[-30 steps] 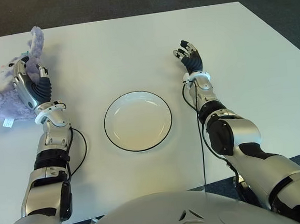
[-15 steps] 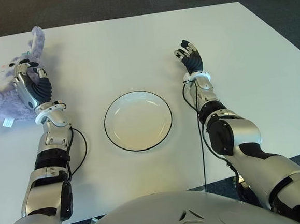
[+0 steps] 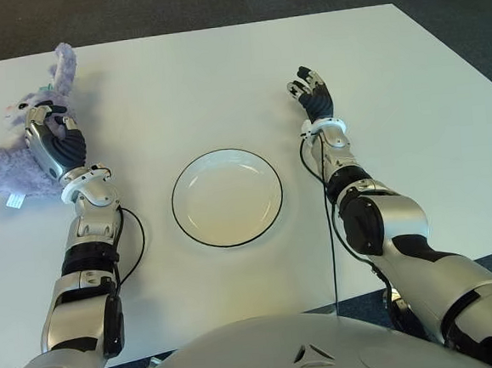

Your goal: Put the doll into the plate.

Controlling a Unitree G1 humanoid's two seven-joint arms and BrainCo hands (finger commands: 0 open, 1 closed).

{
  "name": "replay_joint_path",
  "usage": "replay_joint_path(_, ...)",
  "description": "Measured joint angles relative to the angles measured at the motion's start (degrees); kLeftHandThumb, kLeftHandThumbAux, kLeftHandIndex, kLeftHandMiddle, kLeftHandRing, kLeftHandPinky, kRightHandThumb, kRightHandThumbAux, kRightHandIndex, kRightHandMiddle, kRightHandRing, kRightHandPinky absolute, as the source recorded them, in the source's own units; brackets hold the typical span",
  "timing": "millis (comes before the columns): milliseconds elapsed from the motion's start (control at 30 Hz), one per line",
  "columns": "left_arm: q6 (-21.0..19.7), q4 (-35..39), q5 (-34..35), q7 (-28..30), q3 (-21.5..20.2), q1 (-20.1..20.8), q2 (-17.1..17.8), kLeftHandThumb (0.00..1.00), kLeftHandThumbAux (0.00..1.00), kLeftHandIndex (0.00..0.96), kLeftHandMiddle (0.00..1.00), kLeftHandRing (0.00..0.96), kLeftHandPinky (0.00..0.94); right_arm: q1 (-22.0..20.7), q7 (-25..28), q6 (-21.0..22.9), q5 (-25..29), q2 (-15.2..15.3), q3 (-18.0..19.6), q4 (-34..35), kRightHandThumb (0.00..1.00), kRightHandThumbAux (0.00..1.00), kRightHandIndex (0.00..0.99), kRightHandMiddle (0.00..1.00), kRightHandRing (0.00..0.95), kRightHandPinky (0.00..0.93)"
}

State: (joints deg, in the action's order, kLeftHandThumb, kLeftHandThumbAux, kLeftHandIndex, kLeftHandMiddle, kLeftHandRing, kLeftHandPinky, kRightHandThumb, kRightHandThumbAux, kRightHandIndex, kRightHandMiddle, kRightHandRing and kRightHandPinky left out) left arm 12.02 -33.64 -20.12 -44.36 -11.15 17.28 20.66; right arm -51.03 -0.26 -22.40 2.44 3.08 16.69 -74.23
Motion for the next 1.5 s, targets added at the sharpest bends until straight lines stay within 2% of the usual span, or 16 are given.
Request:
replay_joint_path(267, -2.60, 0.02, -0.82, -0.25, 0.47, 0.47, -0.09, 0.704, 0.684, 0.447, 0.696, 0.692, 0.707, 0.00, 0.15, 0.01, 0.13, -0.02, 0.19, -0.03, 0.522, 0.826, 0.146, 0.113, 0.113, 0.144)
replay_joint_path(633, -2.81, -0.01, -0.86, -0.44, 0.70, 0.84, -0.19, 0.704, 0.683, 0.447, 0.722, 0.715, 0.691, 0.00, 0.21, 0.01, 0.21, -0.01, 0.50, -0.03, 0.540, 0.828, 0.146, 0.111, 0.114, 0.150)
replay_joint_path(700, -2.80, -0.02, -0.85, -0.44, 0.73, 0.85, -0.19, 0.484, 0.431, 0.636, 0.734, 0.727, 0.695, 0.00, 0.21, 0.01, 0.23, -0.01, 0.57, -0.03, 0.542, 0.825, 0.151, 0.113, 0.115, 0.147)
replay_joint_path(800, -2.64, -0.06, -0.85, -0.44, 0.80, 0.88, -0.19, 0.442, 0.388, 0.699, 0.753, 0.747, 0.712, 0.00, 0.21, 0.01, 0.24, -0.01, 0.66, -0.02, 0.543, 0.821, 0.154, 0.114, 0.115, 0.147)
replay_joint_path(967, -2.63, -0.03, -1.17, -0.44, 1.02, 0.92, -0.14, 0.437, 0.384, 0.727, 0.776, 0.768, 0.714, 0.00, 0.33, 0.01, 0.33, 0.00, 0.81, -0.01, 0.551, 0.823, 0.144, 0.112, 0.114, 0.149)
replay_joint_path(1033, -2.64, -0.03, -1.31, -0.44, 1.12, 0.93, -0.10, 0.430, 0.388, 0.739, 0.792, 0.783, 0.773, 0.00, 0.38, 0.01, 0.33, 0.00, 0.83, -0.02, 0.554, 0.825, 0.136, 0.110, 0.114, 0.148)
replay_joint_path(1167, -2.65, -0.01, -1.70, -0.44, 1.29, 0.96, -0.01, 0.426, 0.390, 0.743, 0.797, 0.788, 0.795, 0.01, 0.38, 0.01, 0.33, 0.00, 0.84, -0.02, 0.555, 0.825, 0.135, 0.110, 0.114, 0.148)
replay_joint_path(1200, -2.64, -0.01, -1.89, -0.44, 1.33, 0.97, 0.00, 0.397, 0.407, 0.757, 0.812, 0.805, 0.830, 0.01, 0.38, 0.01, 0.33, 0.00, 0.84, -0.02, 0.556, 0.826, 0.142, 0.113, 0.117, 0.151)
replay_joint_path(1300, -2.64, -0.02, -2.65, -0.69, 1.62, 1.02, 0.11, 0.358, 0.431, 0.781, 0.830, 0.822, 0.858, 0.01, 0.34, 0.00, 0.34, -0.02, 0.86, -0.01, 0.558, 0.828, 0.148, 0.116, 0.119, 0.154)
replay_joint_path(1500, -3.14, 0.20, -3.43, -0.89, 1.99, 1.16, 0.17, 0.343, 0.463, 0.795, 0.841, 0.841, 0.878, 0.01, 0.18, 0.00, 0.34, -0.05, 0.89, -0.01, 0.561, 0.831, 0.145, 0.116, 0.119, 0.153)
